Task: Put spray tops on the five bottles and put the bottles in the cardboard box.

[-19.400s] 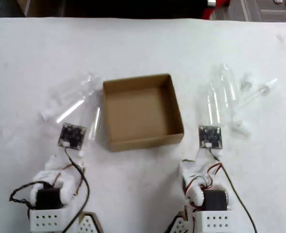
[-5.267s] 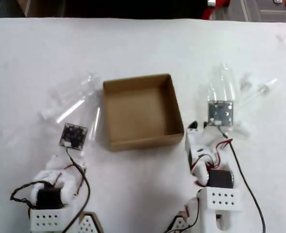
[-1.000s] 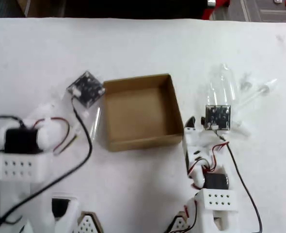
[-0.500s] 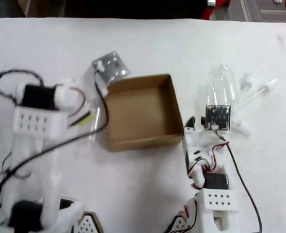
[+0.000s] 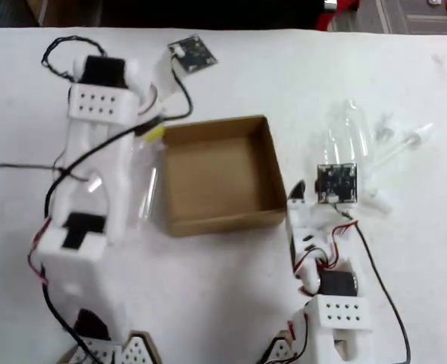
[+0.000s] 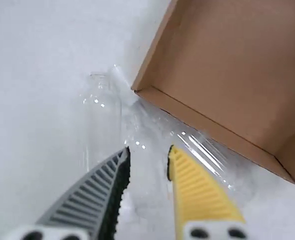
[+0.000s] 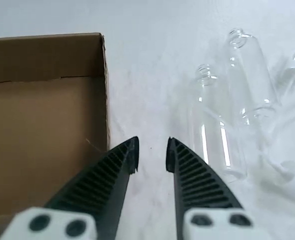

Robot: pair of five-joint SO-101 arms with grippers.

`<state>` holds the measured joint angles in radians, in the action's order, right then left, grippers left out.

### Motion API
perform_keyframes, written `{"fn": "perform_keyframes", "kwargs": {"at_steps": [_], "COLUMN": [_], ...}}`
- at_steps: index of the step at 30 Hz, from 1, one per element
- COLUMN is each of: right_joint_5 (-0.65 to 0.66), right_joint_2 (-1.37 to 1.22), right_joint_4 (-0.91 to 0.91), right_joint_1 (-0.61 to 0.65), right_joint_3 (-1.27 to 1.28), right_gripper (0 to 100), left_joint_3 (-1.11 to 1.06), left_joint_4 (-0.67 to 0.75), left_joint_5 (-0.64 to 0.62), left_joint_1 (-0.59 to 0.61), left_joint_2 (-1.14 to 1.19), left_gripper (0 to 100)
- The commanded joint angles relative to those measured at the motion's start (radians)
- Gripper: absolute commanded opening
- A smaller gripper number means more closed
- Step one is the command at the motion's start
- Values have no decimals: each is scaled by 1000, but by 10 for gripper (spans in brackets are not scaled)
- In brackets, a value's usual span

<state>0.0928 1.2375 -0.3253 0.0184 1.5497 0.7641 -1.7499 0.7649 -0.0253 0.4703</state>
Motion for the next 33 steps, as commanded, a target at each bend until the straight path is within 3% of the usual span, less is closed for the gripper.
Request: {"fn": "perform_keyframes", "kwargs": {"at_steps": [1,11,19,27,33], "right_joint_5": [26,28,28,28,28], "right_joint_2": [1,1,-2,-4,-1], "right_joint_4": [62,76,76,77,77], "right_joint_1": [12,13,13,13,13], "right_joint_3": [14,20,20,20,20], "right_gripper": [84,84,84,84,84], "left_joint_3": [190,502,713,743,747], "left_joint_4": [-15,0,89,226,247], "left_joint_5": [12,-77,-77,-77,-77], "left_joint_1": [36,76,81,85,151], "left_joint_2": [110,415,582,677,638], "left_gripper": [124,129,207,207,207]}}
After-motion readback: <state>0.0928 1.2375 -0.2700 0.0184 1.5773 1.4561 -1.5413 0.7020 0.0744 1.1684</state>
